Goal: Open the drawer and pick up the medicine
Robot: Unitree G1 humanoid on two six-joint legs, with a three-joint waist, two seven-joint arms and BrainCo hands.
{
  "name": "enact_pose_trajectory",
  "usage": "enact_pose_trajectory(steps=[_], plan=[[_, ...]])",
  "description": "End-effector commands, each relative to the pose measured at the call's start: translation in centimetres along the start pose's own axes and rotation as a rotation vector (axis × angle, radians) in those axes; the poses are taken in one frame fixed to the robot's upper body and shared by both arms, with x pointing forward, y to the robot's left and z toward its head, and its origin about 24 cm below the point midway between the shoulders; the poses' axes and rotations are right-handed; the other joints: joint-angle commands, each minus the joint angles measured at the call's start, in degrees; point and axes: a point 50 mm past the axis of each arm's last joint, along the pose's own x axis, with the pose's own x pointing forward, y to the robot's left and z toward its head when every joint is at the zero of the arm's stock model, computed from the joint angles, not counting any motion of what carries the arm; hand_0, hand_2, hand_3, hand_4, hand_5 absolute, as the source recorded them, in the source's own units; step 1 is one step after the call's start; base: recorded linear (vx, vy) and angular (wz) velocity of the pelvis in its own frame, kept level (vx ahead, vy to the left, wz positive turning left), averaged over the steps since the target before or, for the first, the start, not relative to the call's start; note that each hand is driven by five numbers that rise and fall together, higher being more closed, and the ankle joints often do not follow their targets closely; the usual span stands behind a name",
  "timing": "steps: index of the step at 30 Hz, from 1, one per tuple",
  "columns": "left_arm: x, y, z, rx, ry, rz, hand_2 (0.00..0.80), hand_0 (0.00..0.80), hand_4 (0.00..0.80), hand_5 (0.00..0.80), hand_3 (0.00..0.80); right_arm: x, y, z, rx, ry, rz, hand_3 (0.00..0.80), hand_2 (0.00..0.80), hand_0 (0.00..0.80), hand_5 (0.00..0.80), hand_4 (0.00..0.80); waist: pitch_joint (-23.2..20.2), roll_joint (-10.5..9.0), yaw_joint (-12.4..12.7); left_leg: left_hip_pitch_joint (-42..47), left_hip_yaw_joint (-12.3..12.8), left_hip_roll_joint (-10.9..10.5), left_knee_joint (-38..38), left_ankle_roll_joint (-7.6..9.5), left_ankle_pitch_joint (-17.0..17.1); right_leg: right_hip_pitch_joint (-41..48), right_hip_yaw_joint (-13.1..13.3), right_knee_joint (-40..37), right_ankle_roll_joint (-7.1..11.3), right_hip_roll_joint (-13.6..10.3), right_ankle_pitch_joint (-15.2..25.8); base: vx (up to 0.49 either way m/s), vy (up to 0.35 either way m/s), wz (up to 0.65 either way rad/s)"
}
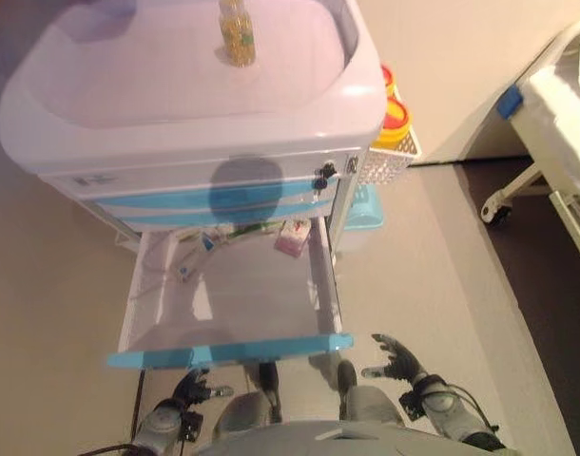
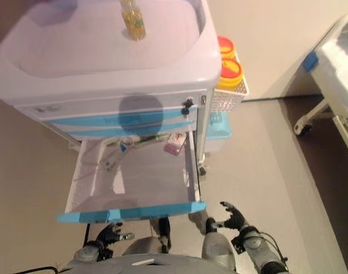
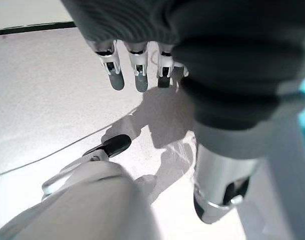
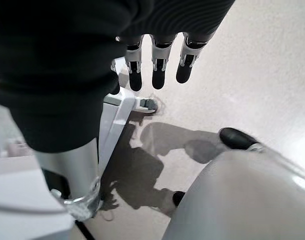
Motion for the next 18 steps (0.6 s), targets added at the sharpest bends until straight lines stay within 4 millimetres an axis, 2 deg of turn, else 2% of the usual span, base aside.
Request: enact_pose_trajectory(steps=[1, 4, 8, 13, 15, 16, 17, 18], plan=[[1.3, 1.3, 7.9, -0.011, -0.305, 0.041, 0.0, 0.0, 0.0, 0.0, 0.0, 0.4, -1.9, 2.4, -0.079, -0.106, -0.046, 0.0, 0.0, 0.0, 0.0, 0.0, 2.9, -1.2, -1.6, -6.5, -1.0, -4.5, 16.2, 4.06, -12.9, -6.9, -1.8, 8.4, -2.16, 2.0, -1.5, -0.107, 0.071, -0.11], [1.1, 3.2, 11.7, 0.019, -0.415, 0.071, 0.0, 0.0, 0.0, 0.0, 0.0, 0.5, -3.1, 3.3, -0.107, -0.126, -0.079, 0.0, 0.0, 0.0, 0.0, 0.0, 5.0, -1.7, -2.6, -11.6, 0.0, -4.4, 21.2, 4.38, -13.9, -12.3, -1.0, 12.4, -2.55, 1.8, -1.7, -0.081, 0.06, -0.15], [0.4, 6.2, 15.6, 0.043, -0.513, 0.126, 0.0, 0.0, 0.0, 0.0, 0.0, 0.2, -4.1, 3.3, -0.141, -0.127, -0.092, 0.0, 0.0, 0.0, 0.0, 0.0, 6.4, -2.34, -3.7, -16.0, 1.1, -4.2, 25.8, 4.67, -15.1, -16.9, 0.1, 16.1, -2.81, 2.0, -2.3, -0.017, 0.062, -0.14], [-1.7, 11.8, 20.9, 0.057, -0.605, 0.254, 0.0, 0.0, 0.0, 0.0, 0.0, -0.6, -5.3, 2.4, -0.166, -0.1, -0.087, 0.0, 0.0, 0.0, 0.0, 0.0, 7.0, -2.92, -5.9, -20.1, 2.5, -3.7, 30.1, 4.85, -16.3, -21.3, 1.9, 18.8, -3.35, 2.7, -2.5, 0.004, 0.073, -0.14], [-2.6, 13.6, 22.6, 0.062, -0.627, 0.298, 0.0, 0.0, 0.0, 0.0, 0.0, -0.8, -5.3, 2.1, -0.175, -0.099, -0.082, 0.0, 0.0, 0.0, 0.0, 0.0, 7.1, -3.1, -6.6, -20.9, 3.0, -3.5, 31.3, 5.09, -16.9, -22.2, 2.4, 19.6, -3.47, 2.9, -2.7, 0.01, 0.055, -0.12], [-2.6, 13.6, 22.6, 0.062, -0.627, 0.297, 0.0, 0.0, 0.0, 0.0, 0.0, -0.8, -5.3, 2.1, -0.175, -0.099, -0.082, 0.0, 0.0, 0.0, 0.0, 0.0, 7.1, -3.1, -6.6, -20.9, 3.0, -3.5, 31.3, 5.09, -16.9, -22.2, 2.4, 19.6, -3.47, 2.9, -2.7, 0.015, 0.064, -0.13], [-3.5, 15.2, 24.1, 0.064, -0.64, 0.341, 0.0, 0.0, 0.0, 0.0, 0.0, -1.0, -5.5, 2.0, -0.178, -0.101, -0.08, 0.0, 0.0, 0.0, 0.0, 0.0, 7.2, -3.28, -7.4, -21.7, 3.4, -3.3, 32.6, 5.29, -17.6, -23.1, 2.9, 20.5, -3.59, 3.0, -2.9, 0.017, 0.054, -0.08], [-4.0, 16.0, 24.8, 0.069, -0.646, 0.364, 0.0, 0.0, 0.0, 0.0, 0.0, -1.1, -5.6, 2.0, -0.176, -0.103, -0.081, 0.0, 0.0, 0.0, 0.0, 0.0, 7.1, -3.34, -7.7, -22.1, 3.7, -3.2, 33.2, 5.4, -17.9, -23.6, 3.1, 21.0, -3.65, 3.2, -3.1, 0.028, 0.077, -0.07]])
